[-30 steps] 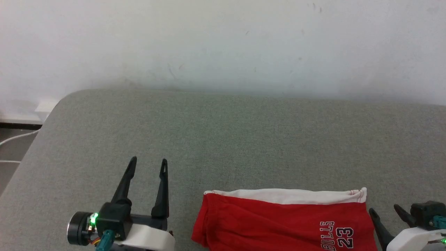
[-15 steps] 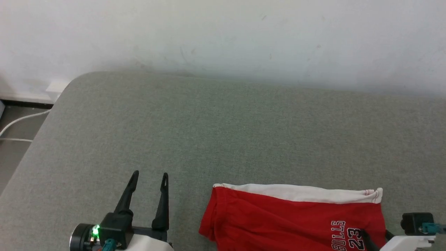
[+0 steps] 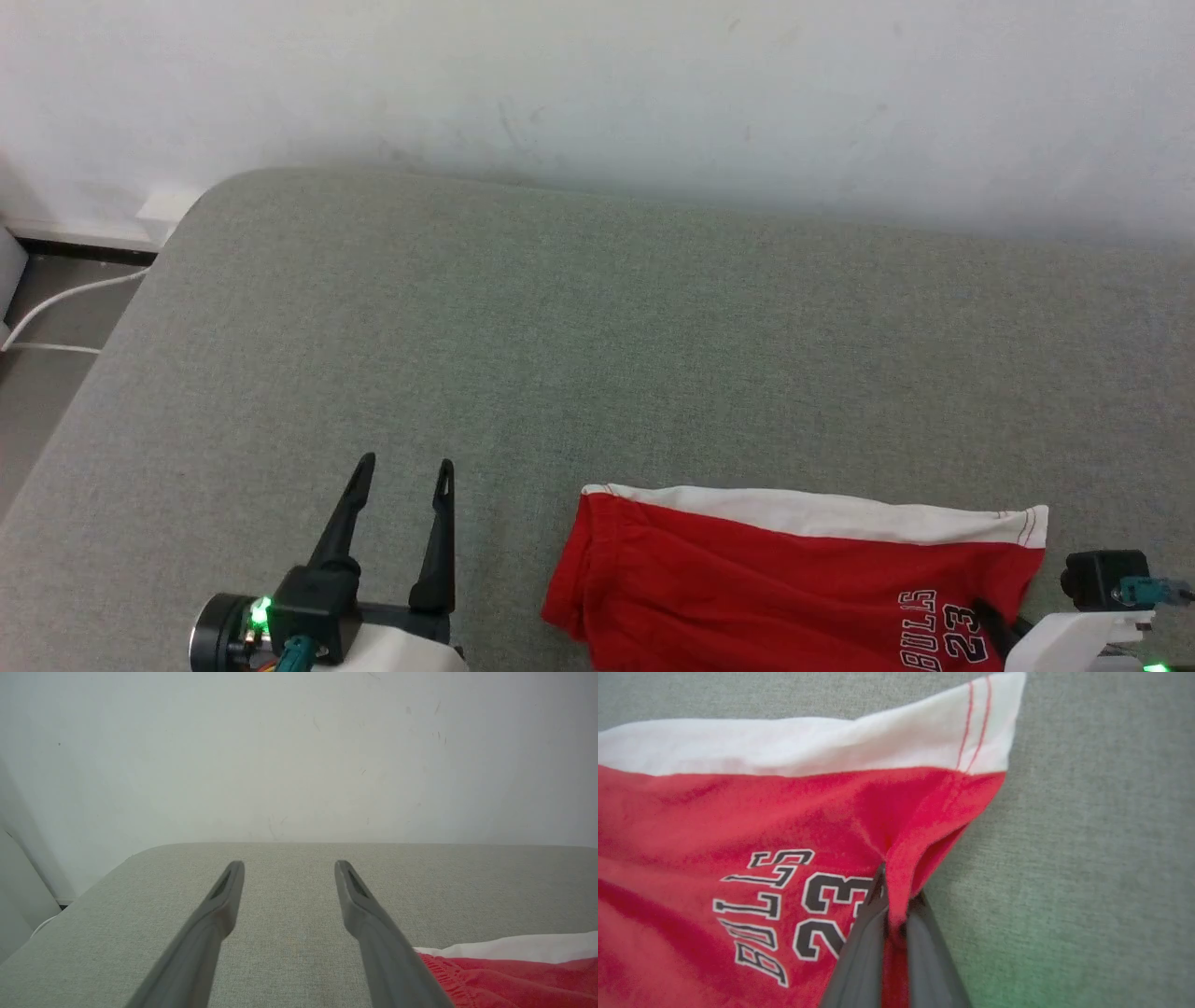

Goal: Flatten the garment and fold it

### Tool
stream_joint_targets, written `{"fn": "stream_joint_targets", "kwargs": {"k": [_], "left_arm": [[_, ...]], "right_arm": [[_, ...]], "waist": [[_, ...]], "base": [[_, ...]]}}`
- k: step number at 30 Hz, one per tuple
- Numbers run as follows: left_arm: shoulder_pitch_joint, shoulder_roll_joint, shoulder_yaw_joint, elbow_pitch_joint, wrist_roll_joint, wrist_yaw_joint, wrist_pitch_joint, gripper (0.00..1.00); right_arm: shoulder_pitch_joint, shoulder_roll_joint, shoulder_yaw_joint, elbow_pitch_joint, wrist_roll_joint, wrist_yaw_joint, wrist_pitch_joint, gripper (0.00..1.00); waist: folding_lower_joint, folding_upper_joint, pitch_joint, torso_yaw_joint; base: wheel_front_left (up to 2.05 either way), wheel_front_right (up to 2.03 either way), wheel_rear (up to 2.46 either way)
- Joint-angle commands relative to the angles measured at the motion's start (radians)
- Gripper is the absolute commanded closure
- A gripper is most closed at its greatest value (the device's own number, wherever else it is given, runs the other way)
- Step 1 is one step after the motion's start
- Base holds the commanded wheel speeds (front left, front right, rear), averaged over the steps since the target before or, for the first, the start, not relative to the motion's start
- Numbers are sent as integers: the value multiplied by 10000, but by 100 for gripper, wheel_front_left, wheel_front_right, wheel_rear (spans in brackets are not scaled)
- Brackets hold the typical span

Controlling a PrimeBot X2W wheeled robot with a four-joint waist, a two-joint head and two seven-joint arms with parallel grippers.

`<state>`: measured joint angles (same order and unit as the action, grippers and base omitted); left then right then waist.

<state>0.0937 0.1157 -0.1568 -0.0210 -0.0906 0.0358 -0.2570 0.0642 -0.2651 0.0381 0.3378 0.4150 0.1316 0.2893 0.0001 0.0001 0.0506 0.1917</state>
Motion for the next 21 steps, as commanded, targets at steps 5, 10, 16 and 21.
{"fn": "stream_joint_targets", "kwargs": {"k": [5, 10, 16, 21], "left_arm": [[25, -114, 181, 120, 173, -200, -47, 0], [91, -188, 259, 171, 245, -341, -47, 0], [185, -269, 336, 223, 308, -450, -47, 0], [316, -317, 396, 300, 348, -529, -47, 0]], "right_arm": [[-45, -42, -393, 451, -189, -9, -482, 100], [-195, -337, -1652, 670, -564, -9, -899, 100], [-155, -446, -2598, 731, -975, -9, -860, 100], [137, -287, -2319, -10, -954, -9, -563, 100]], "waist": [[-1, -1, -248, -184], [-1, -1, -455, -335], [-1, -1, -658, -448], [-1, -1, -883, -499]], "base": [[0, 0, 0], [0, 0, 0], [0, 0, 0], [0, 0, 0]]}}
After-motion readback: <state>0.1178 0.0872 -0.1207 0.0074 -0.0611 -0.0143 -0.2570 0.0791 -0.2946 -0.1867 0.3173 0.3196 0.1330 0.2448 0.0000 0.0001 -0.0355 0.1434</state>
